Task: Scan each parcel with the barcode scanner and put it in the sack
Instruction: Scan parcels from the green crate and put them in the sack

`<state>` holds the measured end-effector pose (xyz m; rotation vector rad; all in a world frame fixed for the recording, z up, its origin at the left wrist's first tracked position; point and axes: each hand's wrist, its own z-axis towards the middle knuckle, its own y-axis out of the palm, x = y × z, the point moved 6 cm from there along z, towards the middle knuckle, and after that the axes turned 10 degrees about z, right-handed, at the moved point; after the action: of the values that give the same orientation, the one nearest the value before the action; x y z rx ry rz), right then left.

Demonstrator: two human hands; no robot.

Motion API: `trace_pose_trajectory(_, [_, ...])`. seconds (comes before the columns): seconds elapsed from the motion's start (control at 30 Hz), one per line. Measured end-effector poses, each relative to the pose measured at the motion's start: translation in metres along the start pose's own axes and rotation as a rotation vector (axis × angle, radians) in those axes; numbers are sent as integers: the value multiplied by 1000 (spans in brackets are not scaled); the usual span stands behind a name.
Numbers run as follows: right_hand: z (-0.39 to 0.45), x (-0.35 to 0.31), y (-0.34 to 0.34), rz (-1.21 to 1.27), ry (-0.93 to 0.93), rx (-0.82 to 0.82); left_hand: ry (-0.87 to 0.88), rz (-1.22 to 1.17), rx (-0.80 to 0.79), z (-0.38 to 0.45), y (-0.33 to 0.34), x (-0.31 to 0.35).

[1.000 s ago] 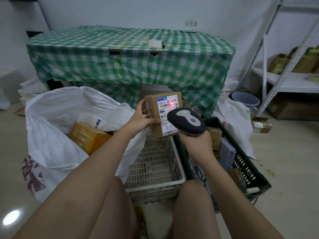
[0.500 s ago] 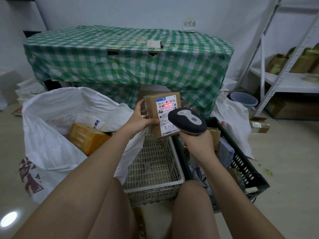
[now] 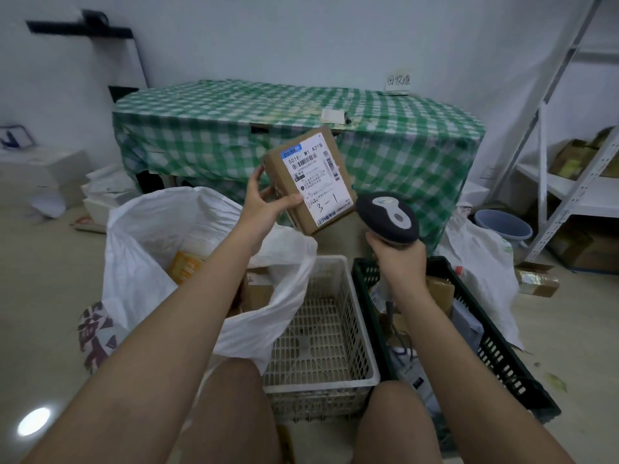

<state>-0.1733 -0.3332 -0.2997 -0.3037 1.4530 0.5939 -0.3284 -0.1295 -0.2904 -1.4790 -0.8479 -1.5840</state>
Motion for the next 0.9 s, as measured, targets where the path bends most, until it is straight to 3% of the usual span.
trace_pose_trajectory(0.13, [16,5,32,-85,14,-29,102,48,174,-2,-52,31])
trace_pose_trajectory(0.27, [25,30,64,-231,80,-94,51,377,228,0,-93,16])
trace_pose_trajectory(0.43, [22,71,84,-417,163,-180,-119,1035,-4,0,-120,-49])
trace_pose_trajectory(0.5, [22,81,89,-393,199,-181,-210,1396,-177,-2,-123,-78])
trace_pose_trajectory(0.57, [22,88,93,-329,235,-178,-268,1556,-259,-4,-121,-92])
trace_pose_trajectory(0.7, [27,92,88,-205,249,-168,-110,1374,-260,11,-87,-89])
trace_pose_trajectory(0.9, [44,97,36,-250,267,-138,149,974,-288,13,12,-62])
